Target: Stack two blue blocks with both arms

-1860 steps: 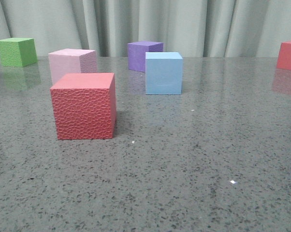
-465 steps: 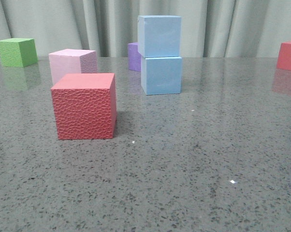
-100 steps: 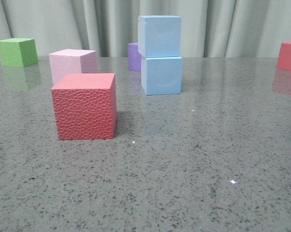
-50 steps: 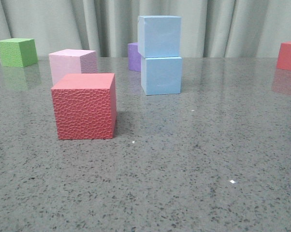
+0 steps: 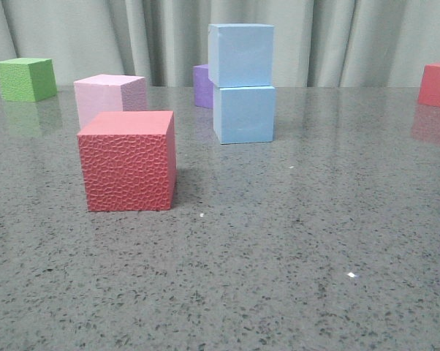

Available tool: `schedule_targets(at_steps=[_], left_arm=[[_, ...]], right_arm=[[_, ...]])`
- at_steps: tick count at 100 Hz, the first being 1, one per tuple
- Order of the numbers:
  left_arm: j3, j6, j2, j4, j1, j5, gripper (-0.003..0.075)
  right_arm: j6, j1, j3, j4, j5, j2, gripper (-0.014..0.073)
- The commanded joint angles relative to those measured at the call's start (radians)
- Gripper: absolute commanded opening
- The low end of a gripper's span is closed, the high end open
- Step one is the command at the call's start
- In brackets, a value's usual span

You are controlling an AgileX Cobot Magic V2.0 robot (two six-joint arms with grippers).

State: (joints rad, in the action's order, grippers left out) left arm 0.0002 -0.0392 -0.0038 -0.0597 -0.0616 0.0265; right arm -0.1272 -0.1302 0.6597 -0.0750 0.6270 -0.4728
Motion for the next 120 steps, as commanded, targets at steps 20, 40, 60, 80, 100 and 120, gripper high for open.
schedule_targets(at_steps=[20,40,60,80,100,120], left_arm=[[0.041,0.010,-0.032,0.000,0.002,-0.086,-0.0019],[0.041,0.010,-0.032,0.000,0.002,-0.086,-0.0019],[0.041,0.010,-0.032,0.000,0.002,-0.086,-0.0019],[0.041,0.010,-0.032,0.000,0.002,-0.086,-0.0019],[0.041,0.010,-0.032,0.000,0.002,-0.086,-0.0019],[0.041,0.010,-0.032,0.000,0.002,-0.086,-0.0019]], right_arm=[[0.009,0.000,-0.233,-0.019,-0.340,0.228,-0.0122],[0.009,0.003,-0.367,-0.001,-0.399,0.368,-0.0122],[0.009,0.039,-0.471,0.033,-0.430,0.491,-0.0122],[0.009,0.100,-0.541,0.067,-0.494,0.509,-0.0122],[0.010,0.105,-0.601,0.066,-0.567,0.509,-0.0122],[0.024,0.105,-0.648,0.066,-0.606,0.509,-0.0122]])
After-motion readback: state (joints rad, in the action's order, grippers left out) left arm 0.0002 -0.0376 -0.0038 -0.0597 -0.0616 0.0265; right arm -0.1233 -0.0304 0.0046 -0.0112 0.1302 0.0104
